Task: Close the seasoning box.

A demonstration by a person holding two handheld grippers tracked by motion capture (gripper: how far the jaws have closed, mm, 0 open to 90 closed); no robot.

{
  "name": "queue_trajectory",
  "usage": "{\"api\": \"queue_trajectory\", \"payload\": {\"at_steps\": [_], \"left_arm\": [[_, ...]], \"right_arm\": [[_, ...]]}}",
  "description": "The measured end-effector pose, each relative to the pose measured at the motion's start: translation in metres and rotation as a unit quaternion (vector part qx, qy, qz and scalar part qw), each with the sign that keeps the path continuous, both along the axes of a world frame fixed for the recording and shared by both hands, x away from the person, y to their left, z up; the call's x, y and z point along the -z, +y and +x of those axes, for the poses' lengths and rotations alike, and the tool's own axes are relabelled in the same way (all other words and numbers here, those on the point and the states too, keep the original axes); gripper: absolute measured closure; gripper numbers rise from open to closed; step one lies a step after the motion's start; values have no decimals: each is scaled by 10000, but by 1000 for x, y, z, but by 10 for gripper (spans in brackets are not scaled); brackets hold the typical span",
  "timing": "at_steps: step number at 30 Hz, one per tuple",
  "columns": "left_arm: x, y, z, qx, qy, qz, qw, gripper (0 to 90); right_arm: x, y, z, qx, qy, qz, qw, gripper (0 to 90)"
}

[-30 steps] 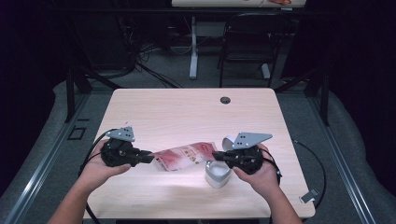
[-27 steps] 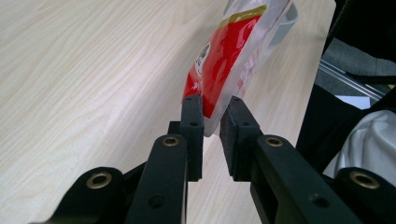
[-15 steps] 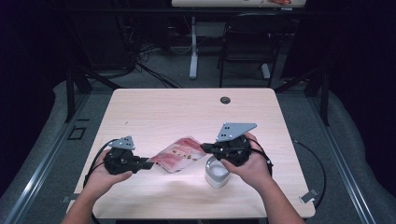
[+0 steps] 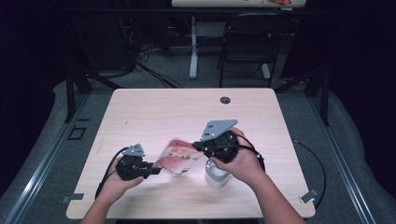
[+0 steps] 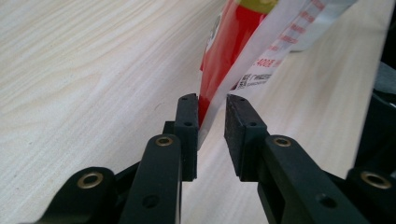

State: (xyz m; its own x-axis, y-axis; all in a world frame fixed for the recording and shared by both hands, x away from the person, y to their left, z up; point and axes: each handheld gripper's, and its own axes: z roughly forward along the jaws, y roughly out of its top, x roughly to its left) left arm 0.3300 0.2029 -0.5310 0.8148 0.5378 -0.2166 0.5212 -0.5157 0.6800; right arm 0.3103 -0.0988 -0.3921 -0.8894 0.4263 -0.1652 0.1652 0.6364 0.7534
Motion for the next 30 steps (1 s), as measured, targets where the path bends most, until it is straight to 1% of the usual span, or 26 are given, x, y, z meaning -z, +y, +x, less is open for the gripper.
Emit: {"api": "queue_trajectory", "payload": {"at_steps": [2, 3, 4, 5, 7, 8, 9, 10, 12, 14, 16, 18, 19, 20, 22, 24, 25, 27, 28, 29, 30], "left_arm": [[5, -2, 1, -16, -3, 46, 10000, 743], [7, -3, 1, -28, 14, 56, 10000, 744], [8, -3, 1, -29, 16, 90, 10000, 743], [9, -3, 1, -47, -12, 110, 9999, 744], [11, -4, 1, -58, -34, 203, 9998, 743], [12, -4, 1, -75, -36, 197, 9998, 743], [15, -4, 1, -75, -11, 177, 9998, 743], [17, -4, 1, -75, 37, 161, 9998, 741], [20, -5, 1, -82, 55, 211, 9997, 737], [22, -7, 0, -34, 45, 312, 9995, 733], [24, -9, -1, -14, 39, 359, 9993, 730], [25, -11, -3, -37, -35, 528, 9986, 715], [26, -12, -2, 10, 12, 517, 9987, 697], [26, -10, -2, 46, 82, 438, 9990, 642], [24, -8, -3, -21, 4, 342, 9994, 589], [21, -4, -4, 4, -34, 161, 9999, 518], [20, -2, -5, -18, -41, 126, 9999, 488], [18, 2, -6, -23, -59, 98, 9999, 467], [16, 7, -8, -101, -50, 16, 9999, 462], [15, 9, -9, -112, -83, -13, 9999, 458], [14, 12, -10, -155, -95, -41, 9998, 457]], "right_arm": [[0, 6, -1, -27, -53, -174, 9998, 900], [-1, 8, 0, -54, -75, -224, 9997, 900], [0, 11, -1, -59, -65, -218, 9997, 900], [-1, 13, 0, -83, -68, -283, 9995, 900], [0, 17, 1, -108, -48, -249, 9996, 899], [1, 18, 1, -119, -47, -235, 9996, 898], [1, 19, 1, -115, -51, -261, 9996, 896], [2, 21, 2, -124, -41, -232, 9996, 895], [4, 23, 2, -135, -7, -264, 9996, 893], [6, 26, 3, -151, 10, -246, 9996, 890], [7, 27, 3, -172, 8, -215, 9996, 878], [8, 29, 4, -172, 43, -181, 9997, 874], [9, 29, 4, -197, 53, -157, 9997, 872], [10, 30, 4, -209, 67, -127, 9997, 867], [11, 32, 3, -240, 68, -81, 9997, 868], [11, 34, 3, -273, 61, -79, 9996, 861], [11, 35, 3, -291, 58, -108, 9995, 853], [12, 38, 2, -344, 79, -83, 9993, 826], [12, 39, 2, -346, 81, -96, 9993, 802], [12, 42, 1, -354, 64, -44, 9993, 780], [11, 42, 1, -388, 95, -1, 9992, 767]]}}
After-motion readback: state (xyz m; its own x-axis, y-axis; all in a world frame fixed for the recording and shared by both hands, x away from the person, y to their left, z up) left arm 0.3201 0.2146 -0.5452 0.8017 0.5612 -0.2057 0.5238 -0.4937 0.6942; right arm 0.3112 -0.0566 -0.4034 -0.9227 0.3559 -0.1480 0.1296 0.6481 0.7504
